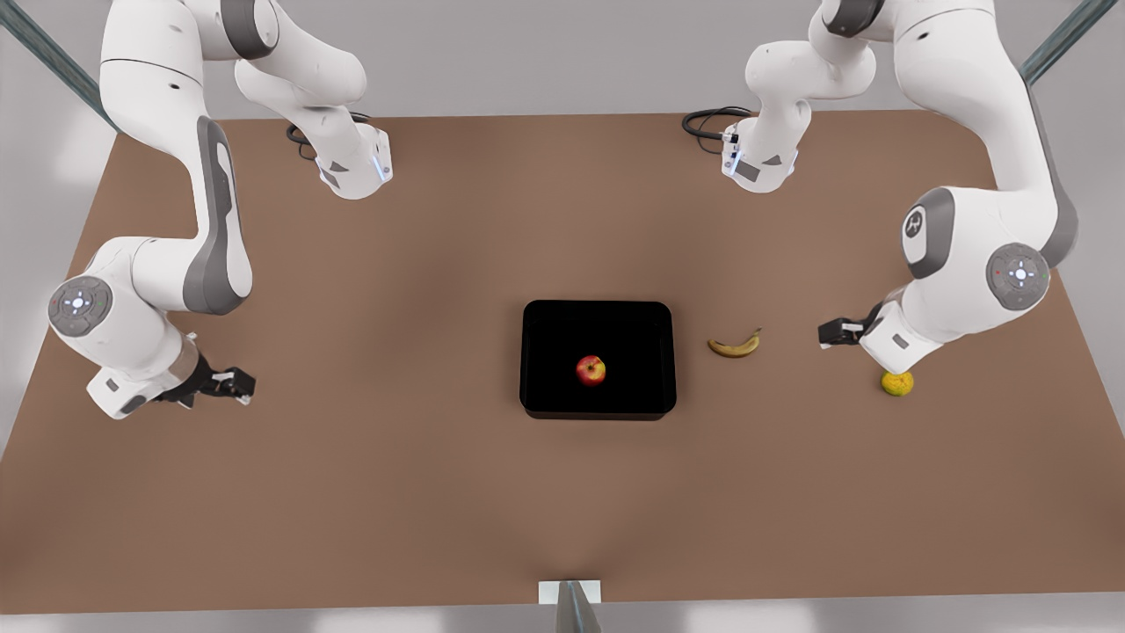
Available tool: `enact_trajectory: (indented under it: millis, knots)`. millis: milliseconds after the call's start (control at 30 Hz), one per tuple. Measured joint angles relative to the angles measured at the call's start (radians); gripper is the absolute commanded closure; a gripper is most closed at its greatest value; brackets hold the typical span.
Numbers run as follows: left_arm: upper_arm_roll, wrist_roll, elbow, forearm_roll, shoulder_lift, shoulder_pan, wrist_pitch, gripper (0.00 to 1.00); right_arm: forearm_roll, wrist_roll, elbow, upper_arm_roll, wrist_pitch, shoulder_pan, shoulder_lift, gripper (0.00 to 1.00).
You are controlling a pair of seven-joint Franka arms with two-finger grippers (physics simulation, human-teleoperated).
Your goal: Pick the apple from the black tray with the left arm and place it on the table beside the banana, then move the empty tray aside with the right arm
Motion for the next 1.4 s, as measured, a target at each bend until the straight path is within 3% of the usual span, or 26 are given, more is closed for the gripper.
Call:
enact_trajectory:
  millis: [100, 267, 467, 900, 1400]
  knots:
    - [-0.001, -0.013, 0.015, -0.001, 0.004, -0.025, 0.025, 0.0, -0.001, -0.007, 0.0, 0.001, 0.025, 0.001, 0.0, 0.0]
    - [-0.009, -0.048, 0.055, 0.06, 0.055, -0.323, 0.096, 0.0, -0.003, -0.017, 0.0, 0.002, 0.046, 0.003, 0.003, 0.0]
    - [-0.019, -0.196, 0.148, 0.069, 0.199, -0.493, 0.114, 0.0, -0.004, -0.026, -0.001, 0.002, 0.057, 0.003, 0.003, 0.0]
    - [-0.063, -0.604, 0.157, 0.084, 0.463, -0.571, 0.379, 0.0, -0.009, -0.038, 0.0, 0.003, 0.062, 0.004, 0.008, 0.0]
    - [-0.063, -0.802, 0.039, 0.153, 0.495, -0.587, 0.573, 0.0, -0.011, -0.044, 0.0, 0.003, 0.063, 0.004, 0.009, 0.0]
